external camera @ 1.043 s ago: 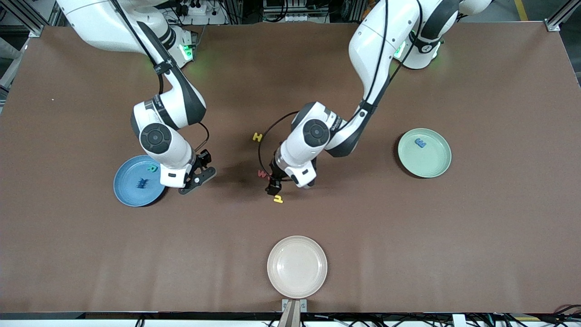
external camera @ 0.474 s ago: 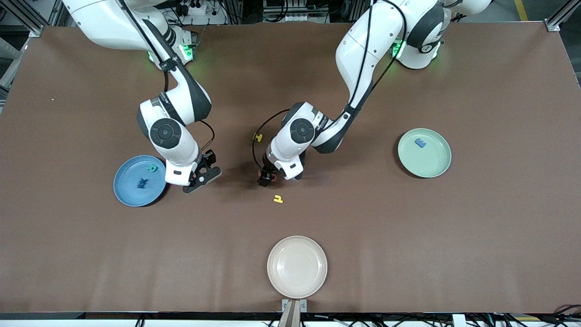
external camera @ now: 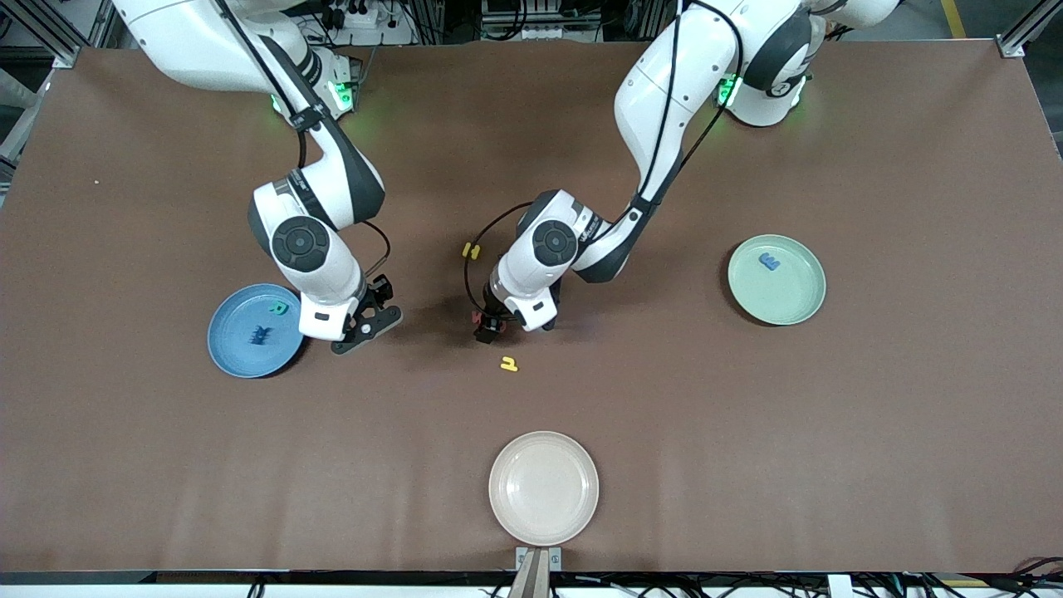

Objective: Sort uppercase to blue plate, lowercase to green plate
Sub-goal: 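Lower the left gripper toward the pink letters q and m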

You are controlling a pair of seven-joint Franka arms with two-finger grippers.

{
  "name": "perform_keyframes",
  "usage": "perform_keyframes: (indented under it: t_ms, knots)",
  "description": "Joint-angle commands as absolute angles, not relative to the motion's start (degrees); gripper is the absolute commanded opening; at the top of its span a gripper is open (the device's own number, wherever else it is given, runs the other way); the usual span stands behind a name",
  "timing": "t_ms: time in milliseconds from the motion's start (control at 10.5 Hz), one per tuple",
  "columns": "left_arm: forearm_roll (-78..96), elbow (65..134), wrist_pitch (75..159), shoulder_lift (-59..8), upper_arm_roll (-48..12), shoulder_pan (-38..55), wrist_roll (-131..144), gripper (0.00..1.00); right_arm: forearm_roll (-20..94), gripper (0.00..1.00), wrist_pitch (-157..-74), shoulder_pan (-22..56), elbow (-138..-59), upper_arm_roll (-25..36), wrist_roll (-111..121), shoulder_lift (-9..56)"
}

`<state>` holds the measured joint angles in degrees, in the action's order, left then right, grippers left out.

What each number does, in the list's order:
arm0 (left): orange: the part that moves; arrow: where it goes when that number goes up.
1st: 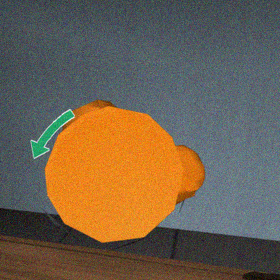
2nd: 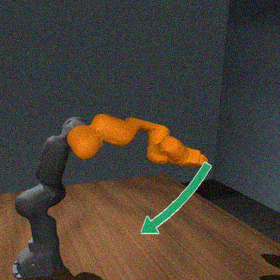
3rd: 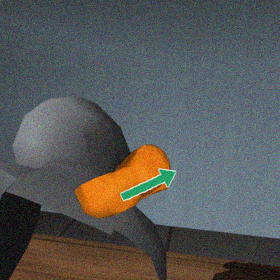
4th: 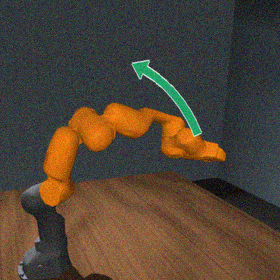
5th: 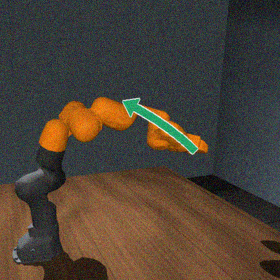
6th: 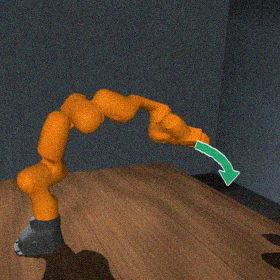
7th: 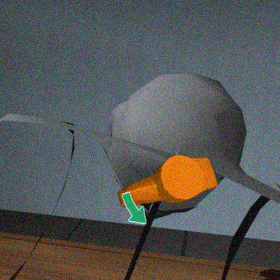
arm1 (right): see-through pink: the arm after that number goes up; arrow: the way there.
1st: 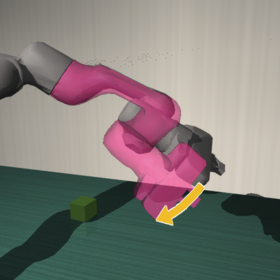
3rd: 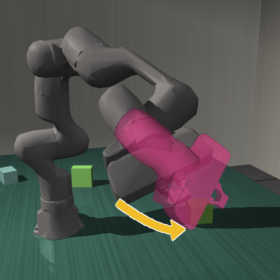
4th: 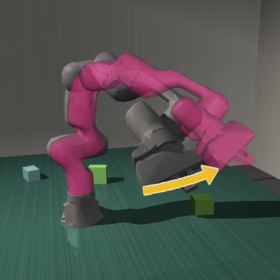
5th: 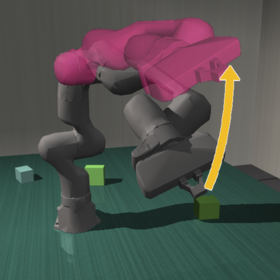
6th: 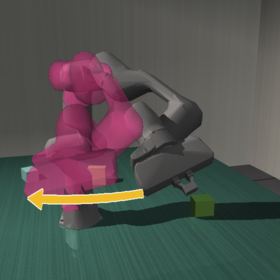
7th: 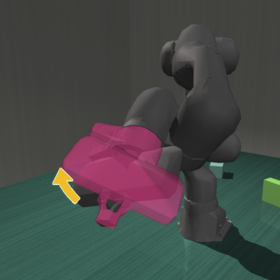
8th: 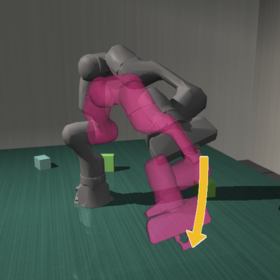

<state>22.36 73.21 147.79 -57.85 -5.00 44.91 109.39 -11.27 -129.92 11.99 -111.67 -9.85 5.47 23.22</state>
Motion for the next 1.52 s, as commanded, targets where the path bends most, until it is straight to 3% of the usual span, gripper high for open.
perform_keyframes:
  t_ms: [0, 1422]
  knots:
    - [23.91, 72.25, 148.27, -58.62, -5.01, 45.26, 107.49, 1.00, -12.30, 0.71, -130.69, 11.16, -112.94, -10.20, 4.39, 22.32]
    - [23.91, 72.16, 148.27, -59.06, -5.27, 45.62, 105.91, 1.00, -12.48, 0.76, -131.31, 11.16, -113.47, -10.20, 4.48, 22.32]
